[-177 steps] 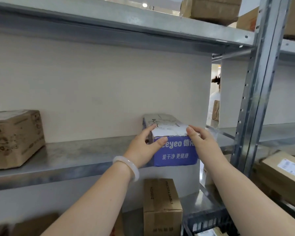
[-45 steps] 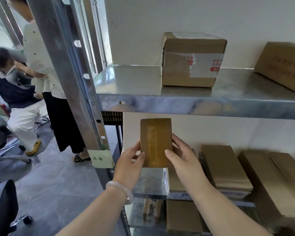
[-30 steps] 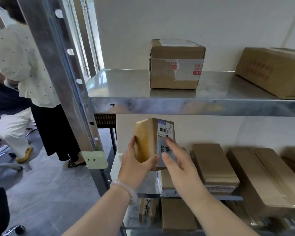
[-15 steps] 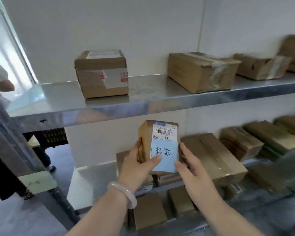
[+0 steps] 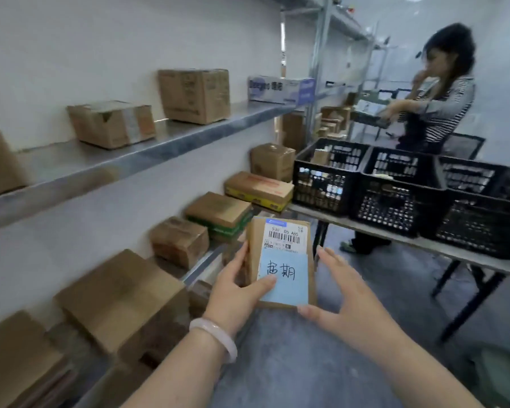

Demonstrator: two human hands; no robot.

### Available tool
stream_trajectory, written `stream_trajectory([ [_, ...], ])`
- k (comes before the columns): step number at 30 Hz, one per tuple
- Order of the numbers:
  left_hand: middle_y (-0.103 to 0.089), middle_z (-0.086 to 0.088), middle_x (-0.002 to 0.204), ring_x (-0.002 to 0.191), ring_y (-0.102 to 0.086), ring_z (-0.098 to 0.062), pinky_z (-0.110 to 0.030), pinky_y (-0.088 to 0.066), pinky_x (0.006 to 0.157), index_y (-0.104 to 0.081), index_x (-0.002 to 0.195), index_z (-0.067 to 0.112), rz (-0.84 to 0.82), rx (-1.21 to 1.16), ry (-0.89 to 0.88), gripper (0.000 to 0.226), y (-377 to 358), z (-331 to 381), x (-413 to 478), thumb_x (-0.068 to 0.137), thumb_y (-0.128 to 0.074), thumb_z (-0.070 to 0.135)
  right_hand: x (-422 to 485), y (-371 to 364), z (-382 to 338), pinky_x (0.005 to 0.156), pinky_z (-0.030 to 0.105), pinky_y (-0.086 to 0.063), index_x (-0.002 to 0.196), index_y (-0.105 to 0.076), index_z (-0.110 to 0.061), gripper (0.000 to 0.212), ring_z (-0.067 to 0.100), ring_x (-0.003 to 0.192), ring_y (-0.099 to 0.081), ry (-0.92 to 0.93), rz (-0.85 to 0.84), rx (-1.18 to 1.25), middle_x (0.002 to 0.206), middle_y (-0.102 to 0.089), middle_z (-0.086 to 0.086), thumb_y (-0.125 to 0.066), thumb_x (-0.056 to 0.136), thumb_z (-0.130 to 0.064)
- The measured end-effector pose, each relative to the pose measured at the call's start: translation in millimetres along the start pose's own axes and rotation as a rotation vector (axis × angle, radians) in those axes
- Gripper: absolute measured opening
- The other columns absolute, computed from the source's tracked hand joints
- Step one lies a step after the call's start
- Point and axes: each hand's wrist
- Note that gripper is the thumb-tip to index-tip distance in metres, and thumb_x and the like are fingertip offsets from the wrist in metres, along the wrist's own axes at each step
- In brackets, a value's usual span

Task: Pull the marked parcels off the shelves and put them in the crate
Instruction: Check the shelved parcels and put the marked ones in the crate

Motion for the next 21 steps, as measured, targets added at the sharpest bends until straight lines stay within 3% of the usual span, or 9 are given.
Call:
stream_trajectory([
  [3,-0.068,0.016,0.119,0.110,-0.065,-0.008,-0.036,-0.054,0.095,-0.046,0.141,0.038,-0.166,0.018,0.021,0.085,-74.4,-3.5,17.0,0.070,-0.088,0.019,-35.0,45.7,43.1,0.117,0.032,-0.018,0.142,-0.001,-0.063,0.108,-0.011,0.142,0.000,-0.149,0.117,-0.076,0.154,0.003,-0.036,-0.072,0.061,-0.073],
  [6,-0.063,0.010,0.127,0.112,-0.064,-0.006,-0.036,-0.054,0.096,-0.046,0.139,0.040,-0.352,0.027,0.045,0.085,-140.4,-8.4,29.0,0.066,-0.088,0.028,-68.6,81.1,70.7,0.115,0.030,-0.019,0.137,0.006,-0.070,0.108,-0.009,0.141,-0.002,-0.265,0.225,-0.147,0.154,0.007,-0.037,-0.071,0.062,-0.073],
  [11,-0.063,0.017,0.120,0.103,-0.065,0.003,-0.017,-0.055,0.079,-0.047,0.130,0.049,-0.638,0.009,0.073,0.075,-241.7,-14.3,44.7,0.072,-0.087,0.024,-115.0,126.1,106.5,0.116,0.028,-0.019,0.134,0.006,-0.072,0.104,-0.007,0.143,-0.004,-0.449,0.396,-0.239,0.153,0.006,-0.037,-0.069,0.061,-0.074],
  [15,-0.064,0.019,0.116,0.098,-0.060,0.015,-0.006,-0.048,0.071,-0.050,0.137,0.040,-0.884,0.021,0.049,0.075,-313.5,-13.6,49.8,0.073,-0.086,0.022,-142.1,154.0,122.1,0.116,0.027,-0.015,0.133,0.010,-0.073,0.107,-0.008,0.141,0.000,-0.635,0.532,-0.313,0.147,0.007,-0.041,-0.070,0.062,-0.073],
  [18,-0.067,0.019,0.115,0.102,-0.063,0.008,-0.014,-0.053,0.079,-0.051,0.138,0.039,-1.034,0.026,0.053,0.081,-360.1,-6.5,52.9,0.066,-0.087,0.031,-158.2,165.9,121.7,0.116,0.029,-0.013,0.129,0.017,-0.074,0.109,-0.011,0.137,0.003,-0.793,0.606,-0.387,0.141,0.015,-0.044,-0.067,0.060,-0.077],
  [21,-0.068,0.022,0.112,0.105,-0.067,-0.004,-0.028,-0.056,0.088,-0.047,0.138,0.043,-1.183,0.034,0.072,0.076,-406.5,-0.9,50.2,0.074,-0.085,0.027,-178.7,175.7,116.3,0.118,0.033,-0.012,0.134,0.019,-0.069,0.112,-0.013,0.132,0.008,-0.961,0.699,-0.457,0.143,0.017,-0.043,-0.064,0.059,-0.082],
])
Point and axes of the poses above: each hand's wrist, its own x-axis towards the middle knuckle, its own y-axis out of the back of the hand, z = x × y
